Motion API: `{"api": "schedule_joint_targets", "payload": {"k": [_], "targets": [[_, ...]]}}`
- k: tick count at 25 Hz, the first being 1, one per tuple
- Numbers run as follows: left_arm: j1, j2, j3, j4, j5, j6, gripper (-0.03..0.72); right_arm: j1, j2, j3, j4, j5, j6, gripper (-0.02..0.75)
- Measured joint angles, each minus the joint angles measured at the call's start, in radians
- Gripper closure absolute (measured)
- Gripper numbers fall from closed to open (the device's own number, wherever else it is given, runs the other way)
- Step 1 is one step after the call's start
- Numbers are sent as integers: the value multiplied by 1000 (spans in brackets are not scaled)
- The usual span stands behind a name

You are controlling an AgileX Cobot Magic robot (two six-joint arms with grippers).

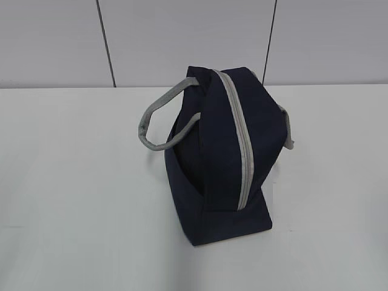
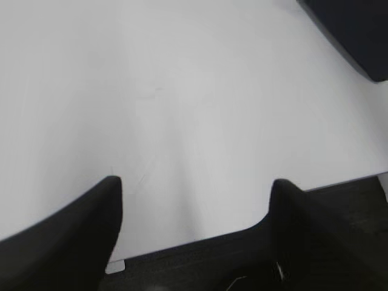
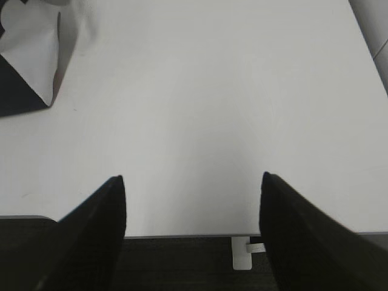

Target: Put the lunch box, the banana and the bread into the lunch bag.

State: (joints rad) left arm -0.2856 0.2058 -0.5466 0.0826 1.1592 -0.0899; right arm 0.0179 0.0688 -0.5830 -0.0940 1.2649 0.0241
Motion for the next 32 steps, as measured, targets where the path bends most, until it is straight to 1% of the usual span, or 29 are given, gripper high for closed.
{"api": "schedule_joint_targets", "payload": {"k": [2,8,12,22,26,32], "targets": [[0,0,11,0,-35,0,181,0,0,43,0,-24,5,209],[0,0,21,0,-54,0,200,0,0,65,0,-84,7,209],[0,0,21,-8,-54,0,224,0,0,67,0,-90,9,209],[5,-1,21,-11,-55,0,232,0,0,67,0,-95,9,209],[41,-32,21,-11,-56,0,245,0,0,67,0,-95,9,209],[163,-105,21,-12,-56,0,260,0,-40,69,0,-97,9,209]]}}
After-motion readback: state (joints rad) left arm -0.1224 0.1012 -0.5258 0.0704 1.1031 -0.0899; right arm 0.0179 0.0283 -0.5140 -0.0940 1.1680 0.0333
